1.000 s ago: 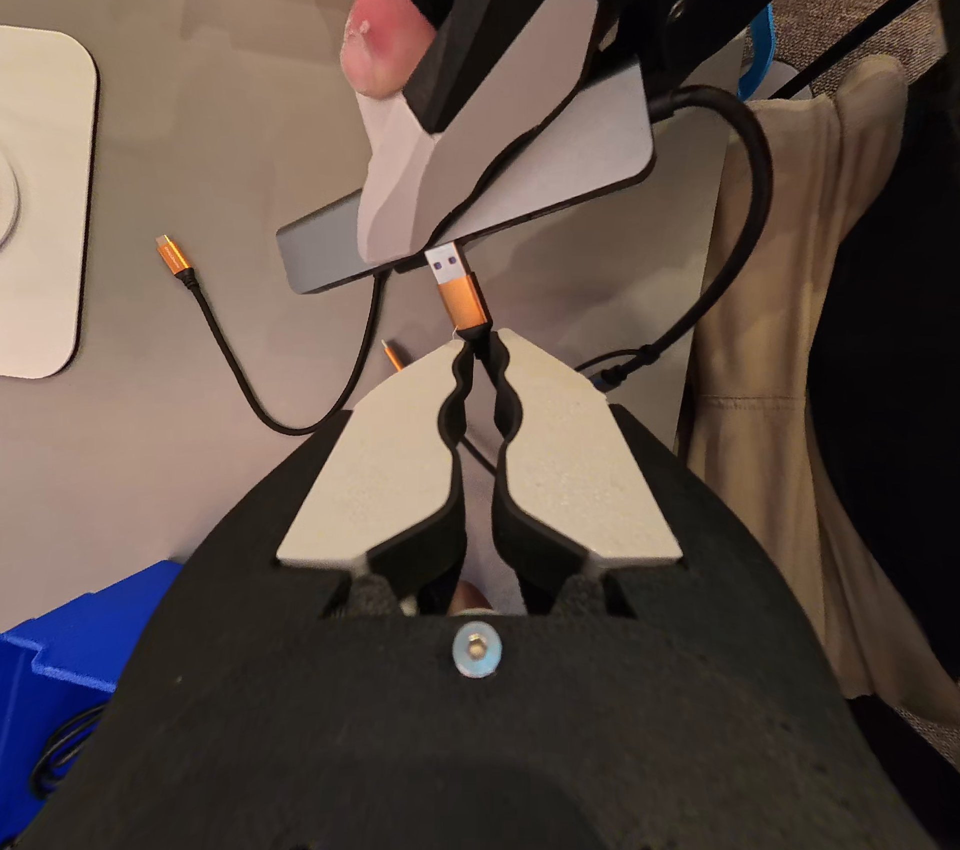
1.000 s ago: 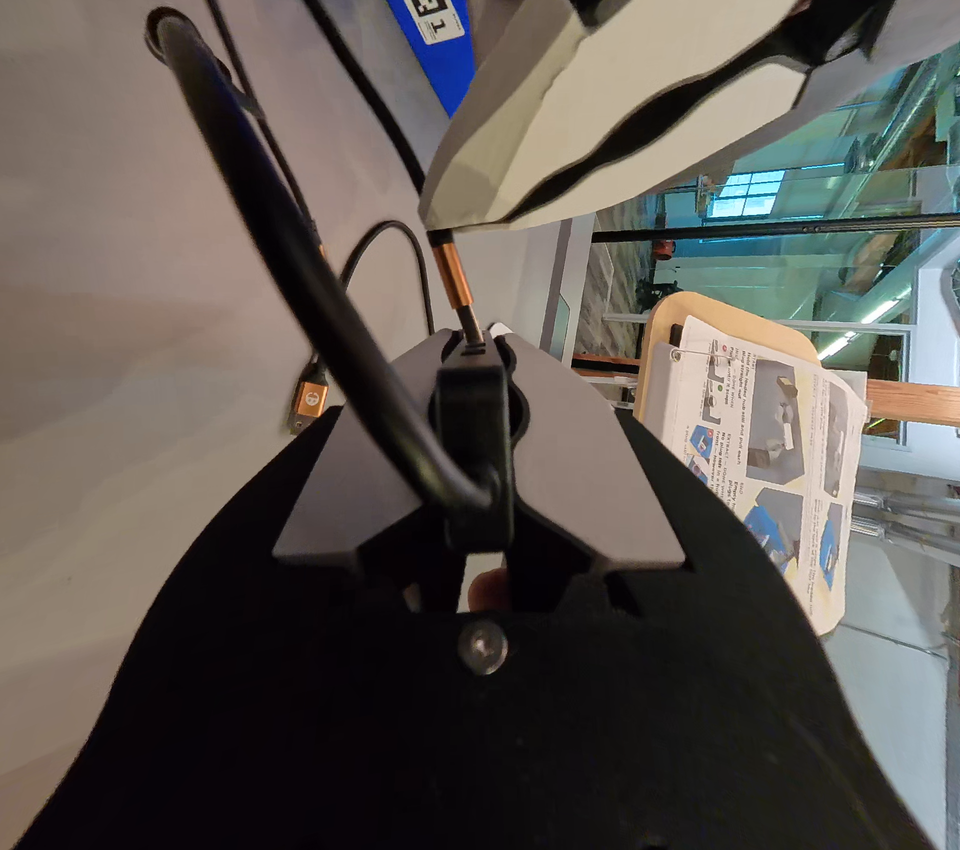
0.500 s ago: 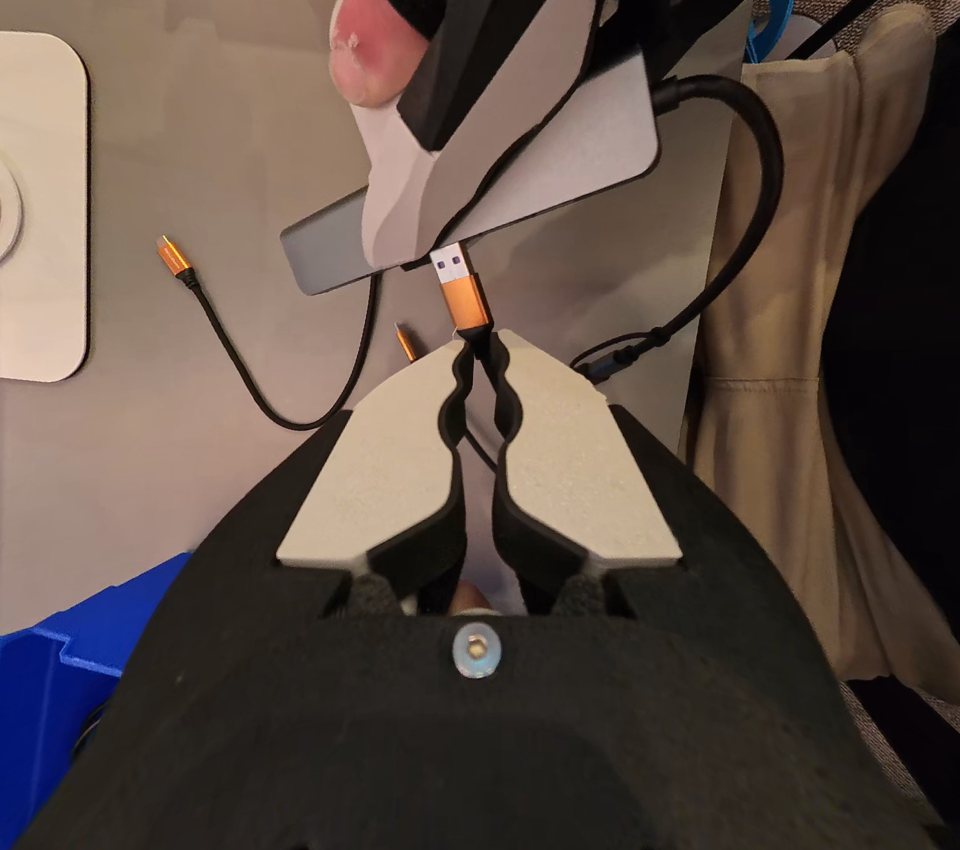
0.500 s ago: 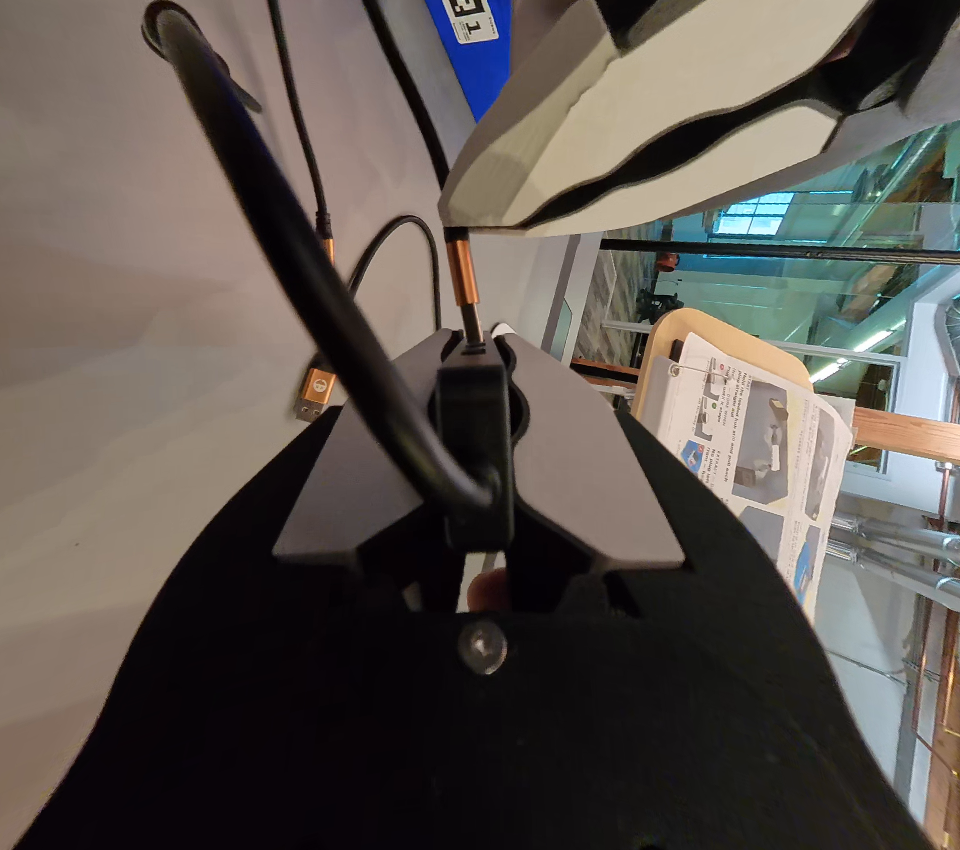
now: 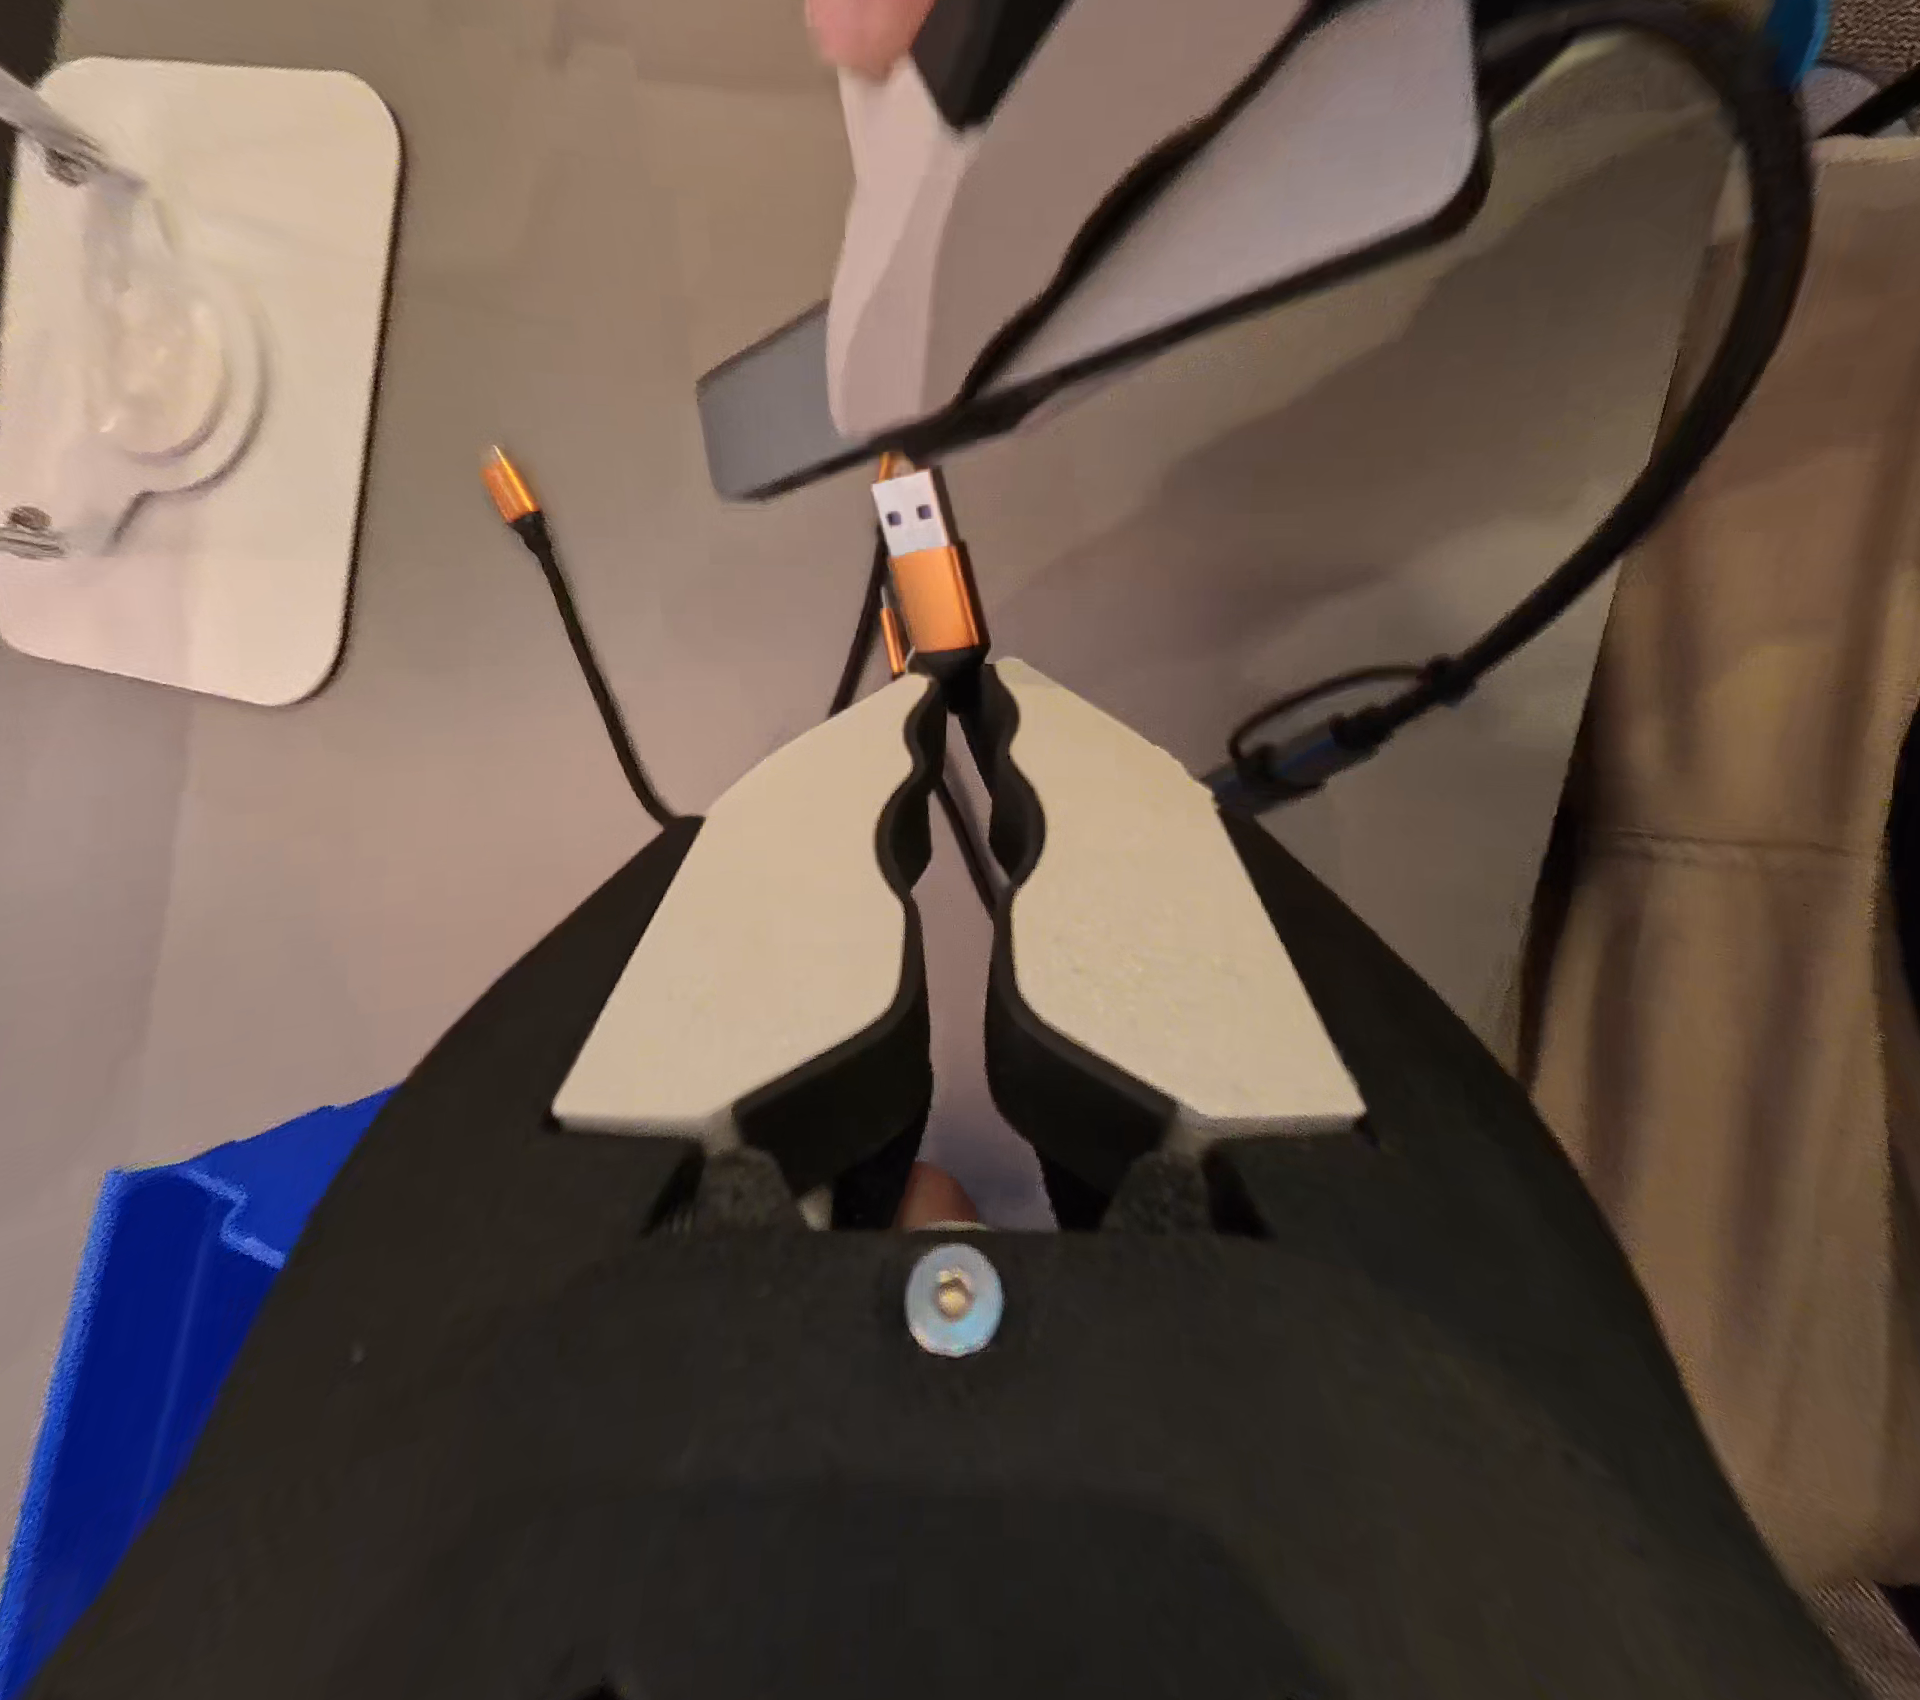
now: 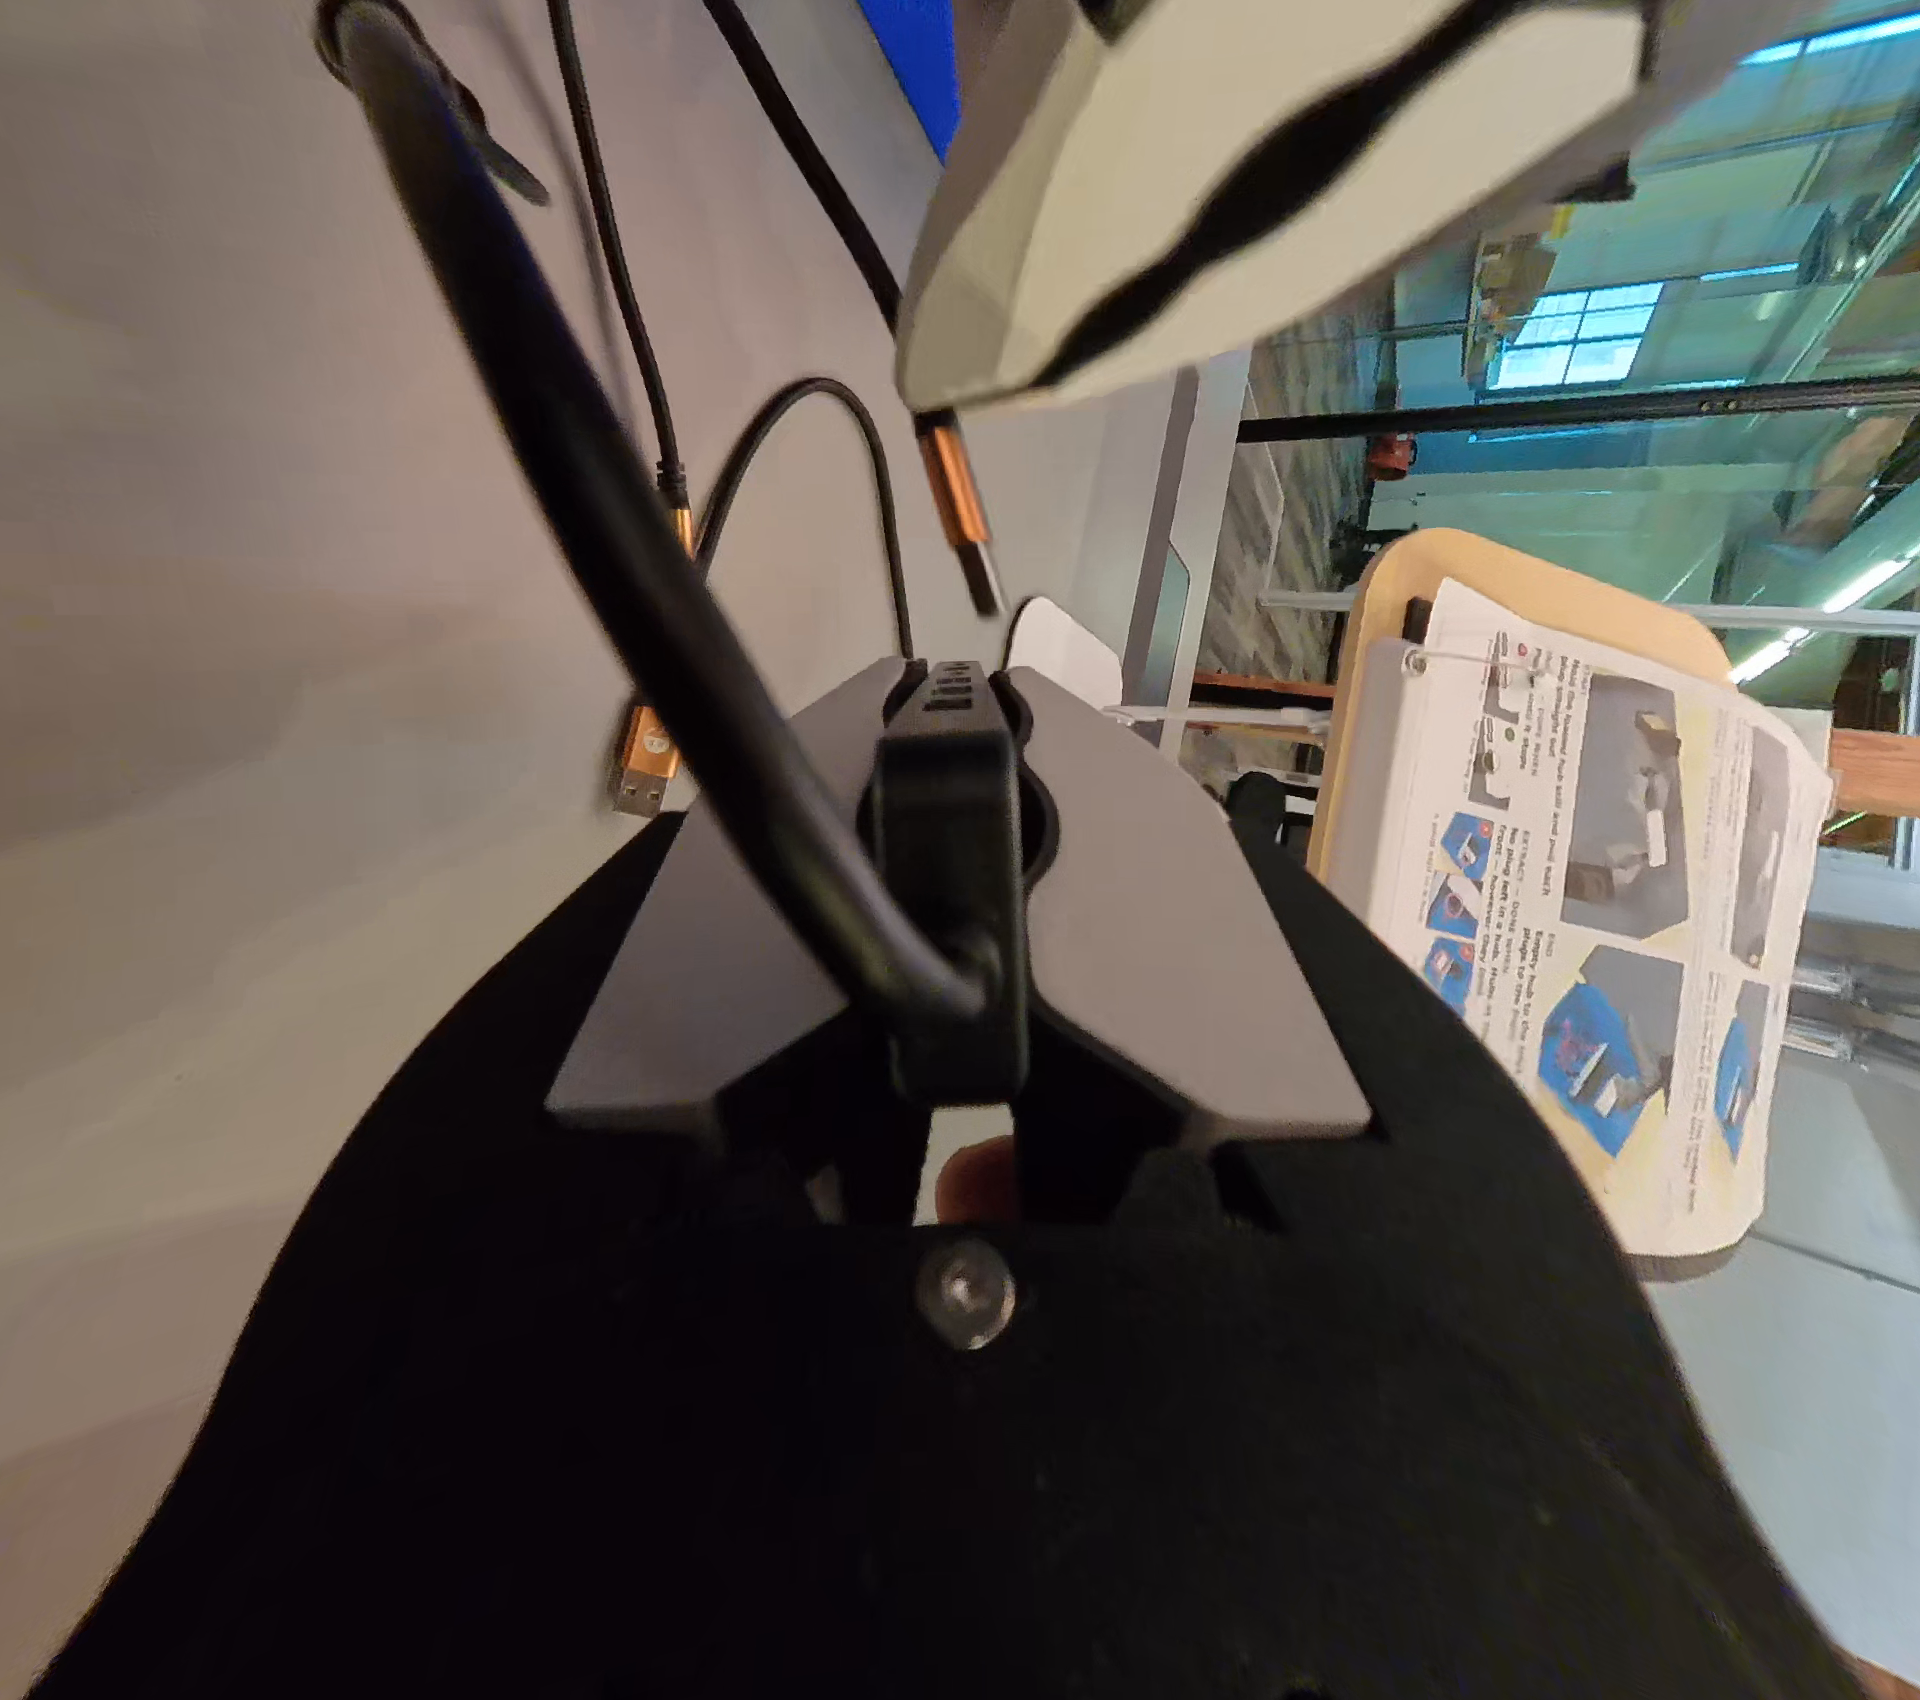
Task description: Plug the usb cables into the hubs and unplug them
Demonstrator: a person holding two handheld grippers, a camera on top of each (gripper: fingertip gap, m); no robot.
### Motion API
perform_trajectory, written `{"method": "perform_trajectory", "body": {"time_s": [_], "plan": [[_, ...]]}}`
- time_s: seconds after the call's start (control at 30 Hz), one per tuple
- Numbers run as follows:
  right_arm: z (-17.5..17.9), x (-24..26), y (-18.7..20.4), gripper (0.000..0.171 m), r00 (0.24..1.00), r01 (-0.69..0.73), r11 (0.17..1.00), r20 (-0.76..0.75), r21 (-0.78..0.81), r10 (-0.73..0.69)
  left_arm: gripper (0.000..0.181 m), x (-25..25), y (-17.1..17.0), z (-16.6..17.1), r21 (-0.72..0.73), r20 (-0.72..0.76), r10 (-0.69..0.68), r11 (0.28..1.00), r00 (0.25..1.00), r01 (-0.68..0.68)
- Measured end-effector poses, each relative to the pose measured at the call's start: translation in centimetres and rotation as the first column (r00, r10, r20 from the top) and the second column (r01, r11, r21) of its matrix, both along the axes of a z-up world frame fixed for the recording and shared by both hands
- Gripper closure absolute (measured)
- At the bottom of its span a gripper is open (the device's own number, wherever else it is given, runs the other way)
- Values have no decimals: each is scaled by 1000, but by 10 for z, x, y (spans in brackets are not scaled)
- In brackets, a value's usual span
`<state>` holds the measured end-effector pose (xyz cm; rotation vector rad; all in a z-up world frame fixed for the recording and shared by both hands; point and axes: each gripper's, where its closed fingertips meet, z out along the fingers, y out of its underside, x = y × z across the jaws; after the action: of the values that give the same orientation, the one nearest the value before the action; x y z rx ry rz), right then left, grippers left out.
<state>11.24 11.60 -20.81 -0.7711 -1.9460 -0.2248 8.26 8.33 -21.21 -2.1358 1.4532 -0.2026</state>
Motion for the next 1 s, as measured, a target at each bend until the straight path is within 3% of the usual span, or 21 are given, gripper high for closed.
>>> {"method": "perform_trajectory", "body": {"time_s": [0.03, 0.2, 0.33, 0.57, 0.7, 0.77, 0.87, 1.0], "plan": [[0, 3, 3, 159, 1000, 11, 1000, -1, -6, -11, 175, -2, -1, -4, -11, 0, -4, 1000, 1000, 5], [8, 16, 24, 159, 994, 105, 994, -40, -38, -106, 175, -14, 21, -11, 104, -27, 113, 989, 993, -109], [16, 26, 34, 159, 987, 142, 988, -73, -55, -146, 175, -20, 24, -15, 190, -66, 134, 974, 989, -120], [16, 39, 42, 159, 983, 160, 983, -73, -90, -167, 173, -33, 15, -63, 100, -211, 97, 992, 973, -77], [15, 45, 45, 159, 984, 161, 979, -62, -122, -170, 155, -23, 19, -67, 64, -116, 112, 992, 987, -105], [16, 49, 46, 159, 983, 157, 978, -70, -137, -168, 153, -14, 30, -55, 133, -48, 122, 984, 991, -115], [21, 53, 46, 159, 984, 137, 977, -94, -160, -154, 155, 4, 45, -55, 219, -19, 88, 972, 996, -82], [25, 59, 50, 159, 979, 154, 975, -108, -159, -172, 159, 20, 55, -89, 244, -180, 16, 969, 984, 29]]}}
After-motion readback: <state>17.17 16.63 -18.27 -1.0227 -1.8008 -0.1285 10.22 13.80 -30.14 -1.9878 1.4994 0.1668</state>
